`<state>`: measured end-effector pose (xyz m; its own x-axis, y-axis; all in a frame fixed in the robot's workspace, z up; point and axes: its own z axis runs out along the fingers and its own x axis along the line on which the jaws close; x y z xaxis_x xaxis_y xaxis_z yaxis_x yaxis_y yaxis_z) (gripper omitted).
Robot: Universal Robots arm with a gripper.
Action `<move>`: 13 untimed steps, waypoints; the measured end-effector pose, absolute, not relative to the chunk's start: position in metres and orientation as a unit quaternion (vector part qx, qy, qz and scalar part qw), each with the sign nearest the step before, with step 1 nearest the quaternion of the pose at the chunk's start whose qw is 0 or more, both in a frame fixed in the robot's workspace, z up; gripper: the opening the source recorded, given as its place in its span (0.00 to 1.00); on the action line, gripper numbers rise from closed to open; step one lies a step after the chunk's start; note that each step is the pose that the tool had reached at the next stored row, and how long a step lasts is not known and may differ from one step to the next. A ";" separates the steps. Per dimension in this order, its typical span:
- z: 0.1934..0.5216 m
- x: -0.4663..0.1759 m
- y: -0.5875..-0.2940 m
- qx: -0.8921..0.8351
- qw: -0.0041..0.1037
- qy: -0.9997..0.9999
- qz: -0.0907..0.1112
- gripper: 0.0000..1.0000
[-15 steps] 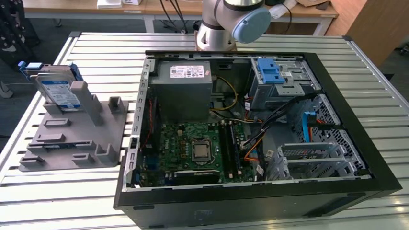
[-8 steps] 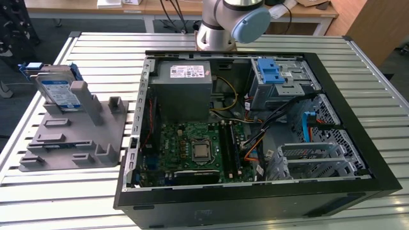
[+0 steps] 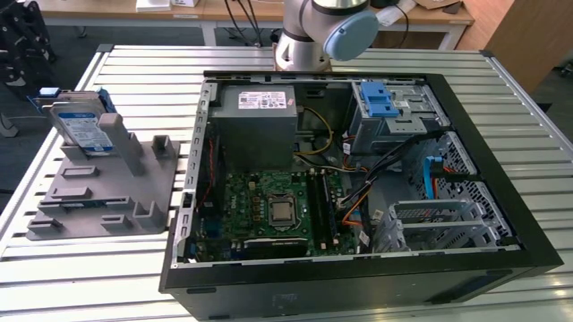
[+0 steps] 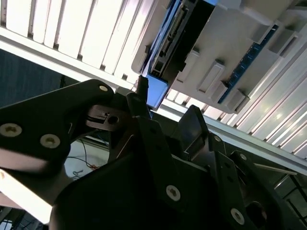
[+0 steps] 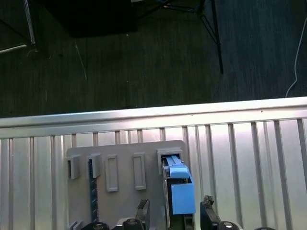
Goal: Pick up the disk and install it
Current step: 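Pick up the disk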
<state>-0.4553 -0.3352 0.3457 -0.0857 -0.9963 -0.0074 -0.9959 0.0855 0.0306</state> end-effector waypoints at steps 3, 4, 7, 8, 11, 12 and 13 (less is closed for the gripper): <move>0.344 -0.456 -0.335 0.678 0.007 -0.735 -0.013 0.53; 0.344 -0.456 -0.335 0.678 0.007 -0.735 -0.013 0.53; 0.344 -0.456 -0.335 0.678 0.007 -0.735 -0.013 0.53; 0.344 -0.456 -0.335 0.678 0.007 -0.735 -0.013 0.53; 0.343 -0.456 -0.335 0.678 0.007 -0.735 -0.013 0.53; 0.343 -0.456 -0.335 0.678 0.006 -0.735 -0.012 0.53; 0.343 -0.456 -0.335 0.678 0.005 -0.735 -0.011 0.53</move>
